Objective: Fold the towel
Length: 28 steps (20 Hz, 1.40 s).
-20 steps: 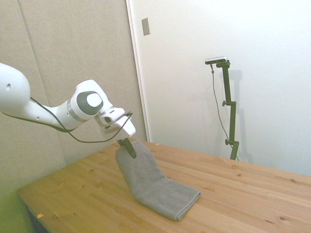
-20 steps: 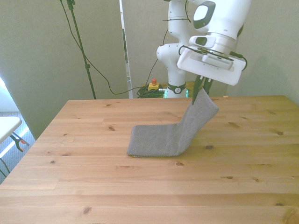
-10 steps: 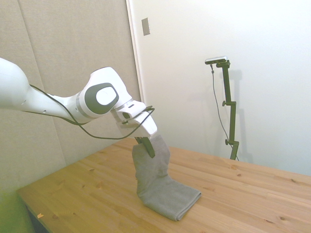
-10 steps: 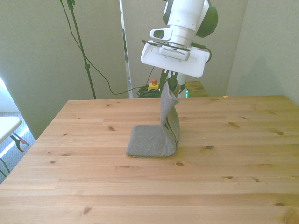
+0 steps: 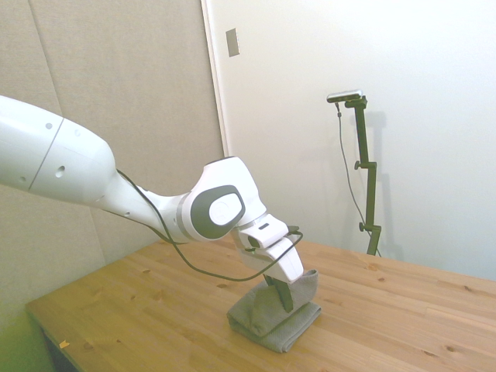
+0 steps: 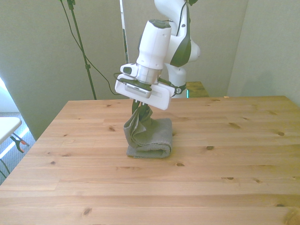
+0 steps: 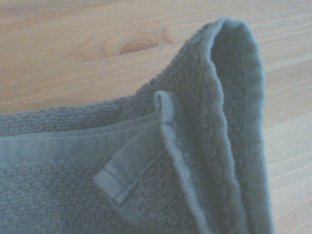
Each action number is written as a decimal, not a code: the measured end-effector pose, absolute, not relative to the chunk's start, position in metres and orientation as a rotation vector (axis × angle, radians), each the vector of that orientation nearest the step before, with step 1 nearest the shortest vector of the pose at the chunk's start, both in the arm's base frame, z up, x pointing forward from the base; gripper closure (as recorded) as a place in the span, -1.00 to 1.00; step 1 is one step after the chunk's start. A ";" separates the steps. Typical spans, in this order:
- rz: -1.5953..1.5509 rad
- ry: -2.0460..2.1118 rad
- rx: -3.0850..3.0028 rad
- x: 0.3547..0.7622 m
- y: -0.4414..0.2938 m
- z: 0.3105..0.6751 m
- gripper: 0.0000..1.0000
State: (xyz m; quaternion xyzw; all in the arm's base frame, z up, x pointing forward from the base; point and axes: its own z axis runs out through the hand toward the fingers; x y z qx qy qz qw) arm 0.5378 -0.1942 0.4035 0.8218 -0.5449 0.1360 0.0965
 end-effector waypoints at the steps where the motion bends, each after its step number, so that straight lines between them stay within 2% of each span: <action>1: 0.403 -1.609 2.438 0.540 -0.192 0.403 -1.00; 9: 0.419 -1.593 2.452 0.542 -0.184 0.409 -1.00; 12: 0.461 -1.603 2.457 0.531 -0.182 0.428 -1.00; 17: 0.531 -1.582 2.550 0.483 -0.168 0.476 -1.00; 20: 0.504 -1.505 2.691 0.448 -0.148 0.489 -1.00; 28: 0.354 -1.192 2.897 0.370 -0.024 0.452 -1.00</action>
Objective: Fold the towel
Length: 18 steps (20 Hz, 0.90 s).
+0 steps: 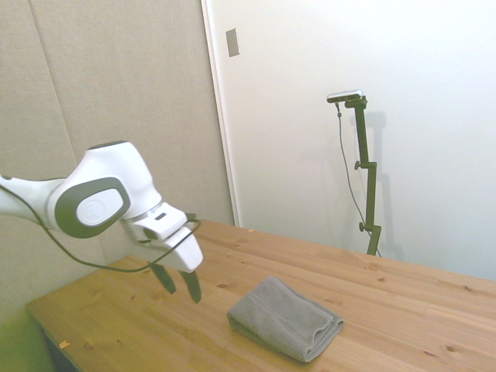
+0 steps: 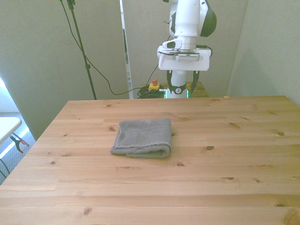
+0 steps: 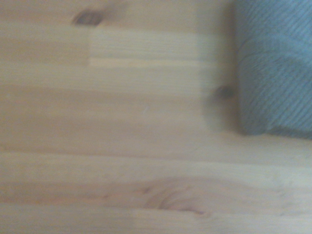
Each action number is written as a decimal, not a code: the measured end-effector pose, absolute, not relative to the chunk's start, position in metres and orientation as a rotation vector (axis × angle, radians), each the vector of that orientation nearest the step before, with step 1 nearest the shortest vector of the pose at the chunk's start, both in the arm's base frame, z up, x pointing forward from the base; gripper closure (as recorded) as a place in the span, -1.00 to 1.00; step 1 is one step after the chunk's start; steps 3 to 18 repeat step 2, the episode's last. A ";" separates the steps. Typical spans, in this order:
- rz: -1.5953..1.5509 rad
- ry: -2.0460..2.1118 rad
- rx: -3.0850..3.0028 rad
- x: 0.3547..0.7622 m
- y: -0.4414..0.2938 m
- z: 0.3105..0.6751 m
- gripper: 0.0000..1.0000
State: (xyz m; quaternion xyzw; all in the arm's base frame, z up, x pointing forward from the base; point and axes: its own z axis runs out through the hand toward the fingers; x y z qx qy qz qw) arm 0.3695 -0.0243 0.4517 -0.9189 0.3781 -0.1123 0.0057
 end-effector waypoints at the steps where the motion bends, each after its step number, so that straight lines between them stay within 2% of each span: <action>1: -0.342 1.184 -2.876 0.359 -0.015 0.449 -1.00; 18: -0.342 1.194 -2.870 0.351 -0.009 0.448 -1.00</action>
